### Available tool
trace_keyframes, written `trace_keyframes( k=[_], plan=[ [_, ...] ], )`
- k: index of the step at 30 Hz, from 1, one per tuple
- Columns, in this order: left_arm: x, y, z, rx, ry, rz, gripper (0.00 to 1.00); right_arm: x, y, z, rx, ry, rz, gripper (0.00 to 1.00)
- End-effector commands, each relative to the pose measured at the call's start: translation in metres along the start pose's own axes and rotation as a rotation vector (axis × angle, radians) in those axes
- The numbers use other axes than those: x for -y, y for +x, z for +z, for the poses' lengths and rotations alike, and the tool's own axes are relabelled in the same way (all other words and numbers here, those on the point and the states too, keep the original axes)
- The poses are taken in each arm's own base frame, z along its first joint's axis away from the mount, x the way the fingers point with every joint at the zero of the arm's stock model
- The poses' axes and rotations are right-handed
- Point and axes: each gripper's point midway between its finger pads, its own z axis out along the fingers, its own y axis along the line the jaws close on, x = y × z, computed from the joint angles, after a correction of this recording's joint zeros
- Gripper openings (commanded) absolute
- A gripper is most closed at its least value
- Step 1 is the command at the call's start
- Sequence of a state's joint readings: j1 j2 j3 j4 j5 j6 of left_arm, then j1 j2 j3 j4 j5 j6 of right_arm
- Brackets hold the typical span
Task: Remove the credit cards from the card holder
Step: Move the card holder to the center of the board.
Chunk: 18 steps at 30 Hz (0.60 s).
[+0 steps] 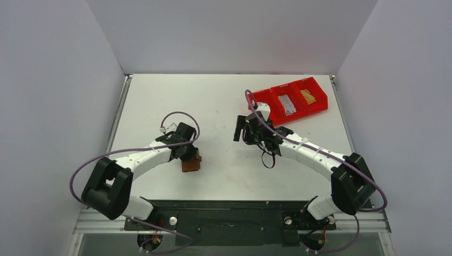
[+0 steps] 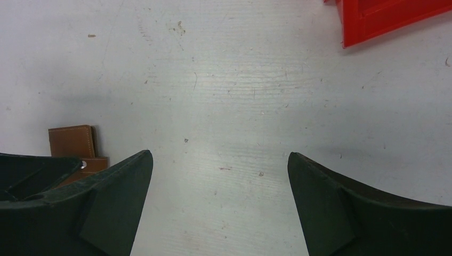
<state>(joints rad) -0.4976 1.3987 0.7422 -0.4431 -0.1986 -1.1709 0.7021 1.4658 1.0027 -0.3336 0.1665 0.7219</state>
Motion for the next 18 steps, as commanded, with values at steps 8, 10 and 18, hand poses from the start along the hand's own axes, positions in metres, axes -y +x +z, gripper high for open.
trace_keyframes(
  k=[8, 10, 18],
  plan=[
    [0.083, 0.028, -0.005, -0.08, 0.157, -0.025, 0.0, -0.003, -0.002, 0.003, 0.023, -0.016, -0.009, 0.93],
    [0.089, 0.026, -0.008, -0.073, 0.186, -0.009, 0.0, -0.003, -0.001, 0.004, 0.019, -0.016, -0.008, 0.93],
    [0.121, 0.032, -0.023, -0.128, 0.328, 0.098, 0.0, -0.022, 0.007, 0.008, 0.019, -0.119, 0.013, 0.91]
  ],
)
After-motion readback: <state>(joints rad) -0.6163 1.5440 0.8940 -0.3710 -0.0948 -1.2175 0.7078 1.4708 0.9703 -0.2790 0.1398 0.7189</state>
